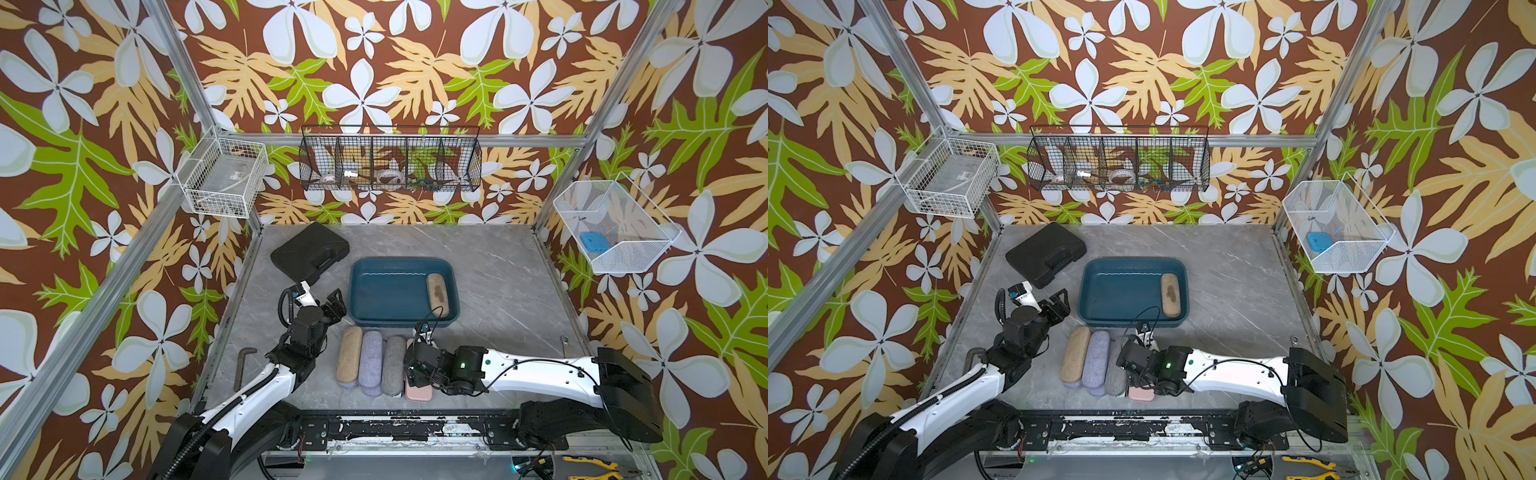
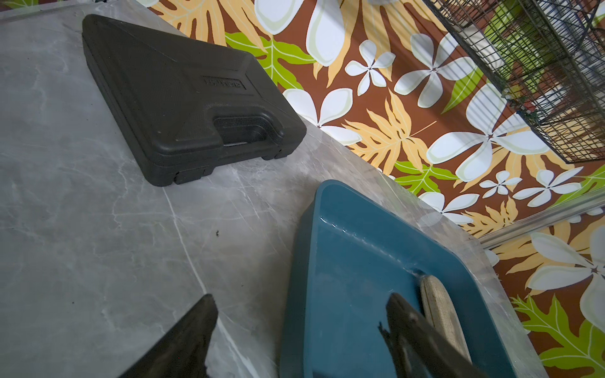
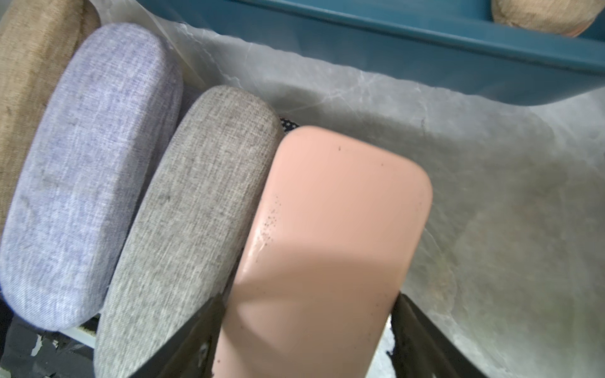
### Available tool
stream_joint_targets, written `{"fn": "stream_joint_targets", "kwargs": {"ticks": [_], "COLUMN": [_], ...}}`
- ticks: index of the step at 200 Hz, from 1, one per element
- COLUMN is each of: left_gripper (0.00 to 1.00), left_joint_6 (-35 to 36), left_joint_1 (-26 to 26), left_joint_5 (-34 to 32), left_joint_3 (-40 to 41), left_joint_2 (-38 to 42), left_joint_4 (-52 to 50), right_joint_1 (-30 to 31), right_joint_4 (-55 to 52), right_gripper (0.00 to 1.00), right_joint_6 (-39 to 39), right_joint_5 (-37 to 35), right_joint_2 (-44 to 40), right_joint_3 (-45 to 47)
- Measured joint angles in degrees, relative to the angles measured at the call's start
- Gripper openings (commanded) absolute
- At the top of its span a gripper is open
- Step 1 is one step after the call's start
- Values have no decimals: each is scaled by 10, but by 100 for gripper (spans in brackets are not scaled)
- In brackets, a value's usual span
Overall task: Put the glasses cases into the storage boxes
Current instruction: Pick up the glasses case.
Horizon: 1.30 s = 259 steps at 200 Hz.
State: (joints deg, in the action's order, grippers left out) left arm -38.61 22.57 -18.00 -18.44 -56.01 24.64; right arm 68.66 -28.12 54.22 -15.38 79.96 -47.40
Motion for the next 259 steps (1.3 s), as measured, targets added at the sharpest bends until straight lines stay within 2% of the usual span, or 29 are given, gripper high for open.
{"fn": "stream_joint_targets", "kwargs": {"ticks": [113, 177, 213, 231, 259], "left_gripper": [83, 83, 83, 83, 83], "left_joint_6": [2, 2, 2, 2, 4], "left_joint_1": [0, 0, 0, 0, 0], "left_joint_5": [-10, -11, -12, -12, -13], "left_joint_3": [16, 20, 20, 18, 12], "left_joint_2": [6, -4, -8, -10, -11], "left_joint_4": [5, 13, 13, 13, 13], "right_joint_1": [0, 0, 0, 0, 0], "right_joint_4": [-33, -36, -49, -55, -75], "right_gripper": [82, 64, 63, 58, 60], "right_joint_6": [7, 12, 15, 21, 21], "right_joint_5": [4, 8, 4, -2, -16], "right_joint_2": [62, 73, 57, 44, 22], "right_joint_3": [-44, -50, -48, -48, -55]}}
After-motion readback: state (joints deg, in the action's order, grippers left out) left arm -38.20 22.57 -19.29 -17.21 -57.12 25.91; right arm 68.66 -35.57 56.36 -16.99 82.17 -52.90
